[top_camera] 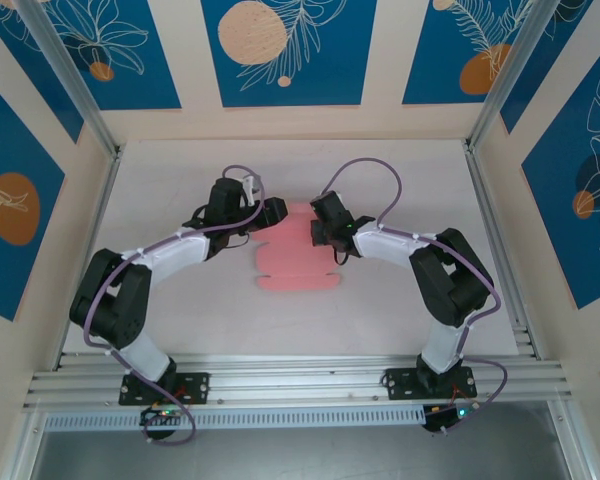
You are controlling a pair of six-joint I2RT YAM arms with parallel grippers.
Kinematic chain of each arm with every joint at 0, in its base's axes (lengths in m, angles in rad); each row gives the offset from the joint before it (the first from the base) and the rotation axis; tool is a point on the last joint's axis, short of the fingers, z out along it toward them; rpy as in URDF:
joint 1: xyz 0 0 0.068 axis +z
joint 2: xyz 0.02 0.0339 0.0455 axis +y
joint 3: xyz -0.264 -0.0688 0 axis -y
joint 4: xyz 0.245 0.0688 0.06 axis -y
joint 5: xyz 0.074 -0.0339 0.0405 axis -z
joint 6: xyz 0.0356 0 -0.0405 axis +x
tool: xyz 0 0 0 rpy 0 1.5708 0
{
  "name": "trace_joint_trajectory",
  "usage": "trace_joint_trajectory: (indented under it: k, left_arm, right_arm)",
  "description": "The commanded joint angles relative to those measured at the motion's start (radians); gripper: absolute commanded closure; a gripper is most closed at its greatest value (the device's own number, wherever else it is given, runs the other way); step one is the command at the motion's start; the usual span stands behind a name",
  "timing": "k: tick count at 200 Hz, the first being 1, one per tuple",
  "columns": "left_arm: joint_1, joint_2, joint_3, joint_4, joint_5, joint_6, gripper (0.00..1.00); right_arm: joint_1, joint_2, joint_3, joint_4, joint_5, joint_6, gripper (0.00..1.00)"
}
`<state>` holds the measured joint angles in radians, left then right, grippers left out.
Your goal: Fold the paper box
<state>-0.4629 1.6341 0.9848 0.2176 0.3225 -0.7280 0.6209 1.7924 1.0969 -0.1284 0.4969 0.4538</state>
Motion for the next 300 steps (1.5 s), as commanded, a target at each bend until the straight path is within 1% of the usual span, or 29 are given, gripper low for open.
trace_joint_trajectory:
  k: [1,36,46,58,68,84,97,114,142,155,185,197,215,241,274,300]
  left_arm:
    - [-0.005,-0.016,0.001,0.012,-0.028,0.005,0.43]
    - [-0.002,-0.109,-0.062,-0.102,-0.114,0.060,0.33]
    - [-0.003,-0.147,-0.094,-0.119,-0.137,0.066,0.28]
    - [-0.002,-0.192,-0.139,-0.133,-0.172,0.064,0.19]
    - [-0.002,-0.225,-0.169,-0.143,-0.196,0.059,0.16]
    - [-0.001,-0.254,-0.209,-0.144,-0.201,0.062,0.10]
    - [-0.002,-0.261,-0.240,-0.135,-0.195,0.066,0.09]
    - [-0.001,-0.261,-0.290,-0.098,-0.183,0.058,0.09]
    - [-0.001,-0.236,-0.353,-0.020,-0.159,0.040,0.16]
    - [-0.001,-0.214,-0.363,0.002,-0.158,0.038,0.17]
    - [0.000,-0.150,-0.366,0.098,-0.153,0.051,0.17]
    - [0.000,-0.121,-0.365,0.151,-0.150,0.060,0.19]
    - [0.000,-0.074,-0.354,0.215,-0.159,0.074,0.24]
    - [0.000,-0.016,-0.322,0.241,-0.180,0.081,0.24]
    - [0.000,0.006,-0.318,0.271,-0.186,0.073,0.25]
    - [0.000,-0.004,-0.333,0.329,-0.183,0.092,0.32]
  right_arm:
    - [0.008,0.025,0.036,-0.017,-0.005,0.014,0.97]
    - [0.008,0.018,0.043,-0.034,-0.003,0.028,0.97]
    - [0.009,0.014,0.041,-0.036,-0.004,0.032,0.97]
    - [0.009,0.011,0.040,-0.037,-0.006,0.034,0.97]
    - [0.008,0.007,0.040,-0.036,-0.009,0.037,0.97]
    - [0.010,0.005,0.040,-0.033,-0.014,0.039,0.97]
    - [0.010,0.004,0.042,-0.031,-0.017,0.040,0.97]
    - [0.011,0.005,0.044,-0.033,-0.017,0.043,0.97]
    - [0.013,0.001,0.043,-0.036,-0.019,0.046,0.97]
    - [0.015,0.001,0.041,-0.035,-0.019,0.048,0.97]
    - [0.021,-0.001,0.034,-0.024,-0.020,0.049,0.97]
    - [0.023,-0.001,0.032,-0.023,-0.017,0.047,0.97]
    - [0.027,-0.001,0.032,-0.024,-0.016,0.046,0.97]
    - [0.029,-0.005,0.031,-0.024,-0.016,0.047,0.97]
    - [0.031,-0.002,0.029,-0.025,-0.014,0.049,0.97]
    - [0.034,0.006,0.029,-0.024,-0.017,0.051,0.97]
